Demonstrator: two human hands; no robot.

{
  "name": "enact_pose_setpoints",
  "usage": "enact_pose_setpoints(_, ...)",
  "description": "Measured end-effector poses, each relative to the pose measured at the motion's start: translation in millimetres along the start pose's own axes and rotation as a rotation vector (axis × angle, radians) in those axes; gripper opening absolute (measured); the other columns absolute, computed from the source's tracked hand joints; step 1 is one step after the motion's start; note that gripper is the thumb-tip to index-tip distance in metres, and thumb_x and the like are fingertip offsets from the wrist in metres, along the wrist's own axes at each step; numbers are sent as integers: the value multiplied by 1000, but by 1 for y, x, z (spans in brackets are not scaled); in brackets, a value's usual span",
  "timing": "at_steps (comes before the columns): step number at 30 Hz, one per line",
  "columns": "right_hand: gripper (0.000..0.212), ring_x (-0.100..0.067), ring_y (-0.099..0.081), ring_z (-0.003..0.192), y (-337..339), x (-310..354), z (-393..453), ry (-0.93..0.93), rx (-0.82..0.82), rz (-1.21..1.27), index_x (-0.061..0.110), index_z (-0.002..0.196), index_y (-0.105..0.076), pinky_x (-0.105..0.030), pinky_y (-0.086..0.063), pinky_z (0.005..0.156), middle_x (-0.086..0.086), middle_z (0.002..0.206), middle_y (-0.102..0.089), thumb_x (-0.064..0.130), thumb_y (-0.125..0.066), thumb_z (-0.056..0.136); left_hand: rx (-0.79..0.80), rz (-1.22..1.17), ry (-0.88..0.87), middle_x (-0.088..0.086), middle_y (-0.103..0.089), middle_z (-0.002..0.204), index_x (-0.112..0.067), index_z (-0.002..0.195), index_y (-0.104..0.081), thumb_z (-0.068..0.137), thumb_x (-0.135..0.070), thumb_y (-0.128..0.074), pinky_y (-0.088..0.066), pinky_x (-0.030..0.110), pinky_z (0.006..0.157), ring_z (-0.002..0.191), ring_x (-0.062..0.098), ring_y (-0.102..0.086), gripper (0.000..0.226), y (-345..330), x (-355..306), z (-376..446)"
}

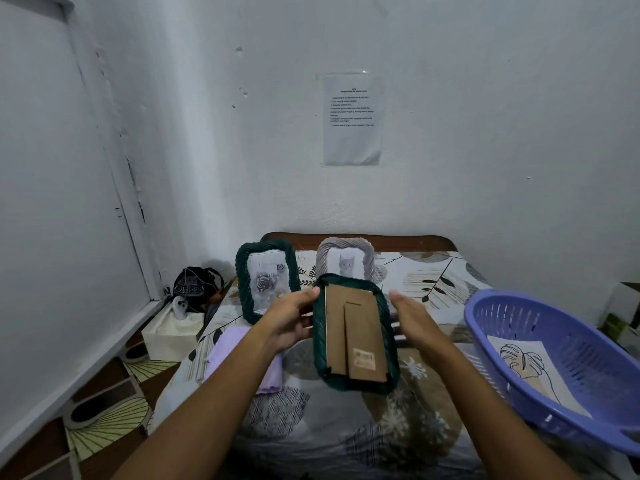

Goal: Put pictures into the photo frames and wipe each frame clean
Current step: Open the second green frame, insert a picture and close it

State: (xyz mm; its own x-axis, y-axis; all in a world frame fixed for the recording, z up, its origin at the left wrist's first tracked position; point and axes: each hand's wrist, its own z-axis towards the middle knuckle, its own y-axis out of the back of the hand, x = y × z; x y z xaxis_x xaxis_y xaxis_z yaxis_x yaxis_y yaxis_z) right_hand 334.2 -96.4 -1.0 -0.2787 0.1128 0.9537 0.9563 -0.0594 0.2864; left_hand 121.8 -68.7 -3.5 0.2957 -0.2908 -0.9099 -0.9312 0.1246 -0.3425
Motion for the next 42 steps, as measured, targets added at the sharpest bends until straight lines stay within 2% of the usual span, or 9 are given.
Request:
enact_pose_setpoints(5, 27, -27, -59, 77, -9, -36, 9, -143, -11, 173, 12, 87, -64, -32, -45, 67, -15, 90, -65, 17, -41, 101, -137, 60, 79, 4, -65, 75, -13, 89, -63, 96, -18, -52, -51, 24, 53, 54, 14, -59, 14, 13, 30, 12)
enact_pose_setpoints(8, 26, -27, -60, 74, -12, -56, 23, -167, -14, 115, 8, 94, -72, -31, -46, 65, -15, 90, -68, 9, -46, 99, -231, 164, 82, 4, -60, 67, -13, 80, -61, 97, -15, -47, -47, 22, 47, 48, 15, -54, 22, 15, 44, 19)
enact_pose_setpoints(10, 22, -29, -64, 84, -16, -67, 35, -176, -47, 72, 1, 107, -71, -37, -53, 75, -16, 98, -70, 6, -53, 95, -256, 208, 116, 5, -55, 58, -12, 72, -59, 96, -14, -43, -41, 22, 46, 44, 16, -45, 29, 18, 49, 25)
enact_pose_setpoints(14, 21, -32, -65, 94, -22, -79, 53, -200, -101, -18, 4, 109, -71, -47, -53, 90, -15, 103, -70, 9, -63, 89, -257, 303, 127, 4, -42, 52, -14, 67, -50, 91, -10, -42, -30, 20, 41, 36, 14, -35, 26, 21, 55, 40)
enact_pose_setpoints(20, 11, -26, -62, 70, -25, -81, 63, -151, -159, -285, 5, 85, -76, -34, -55, 69, -10, 74, -68, 13, -69, 85, -235, 552, 103, 6, -48, 55, -9, 73, -52, 92, -10, -48, -38, 21, 43, 41, 16, -45, 19, 26, 52, 56)
enact_pose_setpoints(24, 29, -25, -61, 62, -27, -81, 66, -150, -174, -435, 6, 64, -65, -30, -49, 63, -8, 63, -64, 25, -66, 86, -257, 774, 67, 9, -48, 62, -8, 74, -53, 92, -18, -53, -42, 26, 48, 53, 22, -47, 21, 32, 52, 69)
enact_pose_setpoints(29, 32, -29, -64, 97, -38, -79, 67, -4, -255, -567, 16, 108, -69, -30, -46, 76, -7, 105, -70, 39, -61, 87, -329, 1114, -35, 9, -63, 71, -5, 85, -66, 89, -34, -62, -55, 32, 58, 65, 26, -61, 29, 30, 57, 80)
enact_pose_setpoints(33, 33, -27, -64, 87, -45, -82, 70, 52, -305, -636, 14, 94, -71, -30, -46, 69, -6, 94, -71, 45, -59, 89, -451, 1262, -124, 3, -69, 84, -14, 86, -67, 82, -51, -64, -47, 29, 69, 83, 22, -63, 37, 27, 67, 84)
enact_pose_setpoints(42, 34, -25, -65, 81, -46, -90, 81, 81, -354, -680, 19, 85, -72, -26, -43, 63, -3, 85, -71, 52, -62, 85, -545, 1230, -202, -1, -70, 85, -20, 83, -68, 80, -48, -70, -44, 26, 68, 82, 17, -62, 29, 30, 73, 89)
